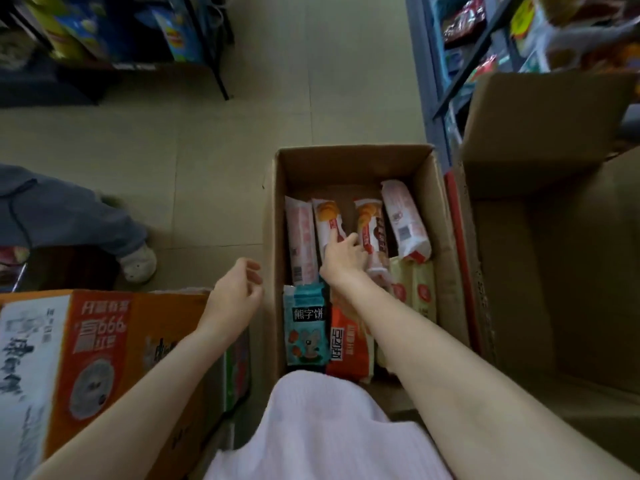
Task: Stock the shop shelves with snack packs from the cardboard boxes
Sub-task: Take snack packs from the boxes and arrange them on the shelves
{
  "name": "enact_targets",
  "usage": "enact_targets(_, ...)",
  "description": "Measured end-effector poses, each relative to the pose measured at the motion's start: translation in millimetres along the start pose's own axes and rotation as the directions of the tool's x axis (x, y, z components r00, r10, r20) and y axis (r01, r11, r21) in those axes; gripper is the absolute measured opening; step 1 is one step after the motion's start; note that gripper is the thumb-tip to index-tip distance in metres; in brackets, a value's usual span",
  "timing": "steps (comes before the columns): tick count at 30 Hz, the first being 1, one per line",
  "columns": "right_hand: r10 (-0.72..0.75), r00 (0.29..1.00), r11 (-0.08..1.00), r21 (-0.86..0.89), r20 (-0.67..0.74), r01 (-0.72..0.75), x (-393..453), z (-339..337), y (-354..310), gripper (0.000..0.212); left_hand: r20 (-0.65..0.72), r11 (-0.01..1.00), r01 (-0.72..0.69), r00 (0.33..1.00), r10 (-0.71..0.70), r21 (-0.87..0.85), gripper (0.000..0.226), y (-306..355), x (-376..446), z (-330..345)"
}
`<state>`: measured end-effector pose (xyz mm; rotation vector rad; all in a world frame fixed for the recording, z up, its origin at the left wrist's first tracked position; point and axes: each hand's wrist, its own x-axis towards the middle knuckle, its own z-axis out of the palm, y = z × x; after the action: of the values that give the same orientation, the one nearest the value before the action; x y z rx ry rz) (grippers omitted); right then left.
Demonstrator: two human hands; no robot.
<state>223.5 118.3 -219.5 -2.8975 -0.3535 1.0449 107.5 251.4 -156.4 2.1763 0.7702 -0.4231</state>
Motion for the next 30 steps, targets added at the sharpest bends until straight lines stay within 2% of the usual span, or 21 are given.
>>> enact_targets(2,0.016,1.000,0.981,0.193,-0.022,-0.012,-17,-35,7,0.054,-0.026,0.998,-0.052,0.998,0.051,-0.025,0.024,23,-8,-9)
enact_targets(4,-0.016,0.999,0.954,0.299,-0.036,0.026,-43,-73,18,0.040,-0.030,0.993,-0.115,0.993,0.114,-0.041,0.025,51,-20,-17)
enact_targets(6,-0.092,0.993,0.947,0.302,-0.068,0.108,-84,-110,37,0.035,0.005,0.974,-0.225,0.974,0.225,-0.022,0.038,80,-38,-24)
enact_targets(7,-0.143,0.986,0.946,0.283,-0.083,0.161,-113,-130,47,0.034,0.052,0.954,-0.298,0.954,0.296,0.040,0.050,95,-48,-26)
enact_targets(10,-0.289,0.946,0.912,0.259,-0.146,0.318,-220,-190,81,0.035,0.270,0.817,-0.493,0.865,0.423,0.298,0.084,140,-83,-33)
enact_targets(12,-0.358,0.909,0.894,0.203,-0.215,0.400,-296,-224,106,0.034,0.364,0.722,-0.609,0.787,0.499,0.327,0.091,176,-114,-37)
enact_targets(14,-0.348,0.901,0.903,0.168,-0.258,0.396,-367,-247,134,0.033,0.419,0.629,-0.718,0.691,0.589,0.298,0.094,218,-149,-38)
enact_targets(16,-0.270,0.906,0.925,0.174,-0.326,0.338,-432,-252,163,0.039,0.439,0.469,-0.816,0.577,0.688,0.338,0.085,257,-187,-31)
enact_targets(18,-0.162,0.904,0.936,0.228,-0.395,0.267,-484,-243,193,0.053,0.383,0.292,-0.858,0.461,0.800,0.424,0.077,290,-228,-16)
enact_targets(20,-0.019,0.911,0.923,0.343,-0.412,0.175,-527,-223,221,0.063,0.335,0.118,-0.871,0.304,0.892,0.477,0.073,317,-272,4)
enact_targets(21,0.059,0.909,0.899,0.418,-0.412,0.132,-545,-209,233,0.064,0.323,-0.001,-0.863,0.188,0.928,0.505,0.072,327,-290,15)
enact_targets(23,0.208,0.882,0.838,0.543,-0.422,0.062,-572,-177,255,0.060,0.319,-0.299,-0.761,-0.127,0.939,0.576,0.075,341,-327,35)
enact_targets(24,0.270,0.871,0.808,0.589,-0.411,0.028,-582,-161,266,0.057,0.315,-0.415,-0.694,-0.276,0.908,0.589,0.077,346,-343,45)
enact_targets(26,0.358,0.864,0.737,0.676,-0.354,-0.029,-598,-130,286,0.050,0.305,-0.564,-0.603,-0.483,0.821,0.564,0.071,353,-373,66)
enact_targets(28,0.425,0.847,0.640,0.767,-0.319,-0.032,-615,-105,304,0.044,0.281,-0.645,-0.535,-0.608,0.743,0.546,0.065,358,-399,89)
enact_targets(30,0.487,0.806,0.549,0.836,-0.337,0.018,-636,-86,319,0.033,0.248,-0.657,-0.545,-0.640,0.728,0.521,0.070,362,-421,112)
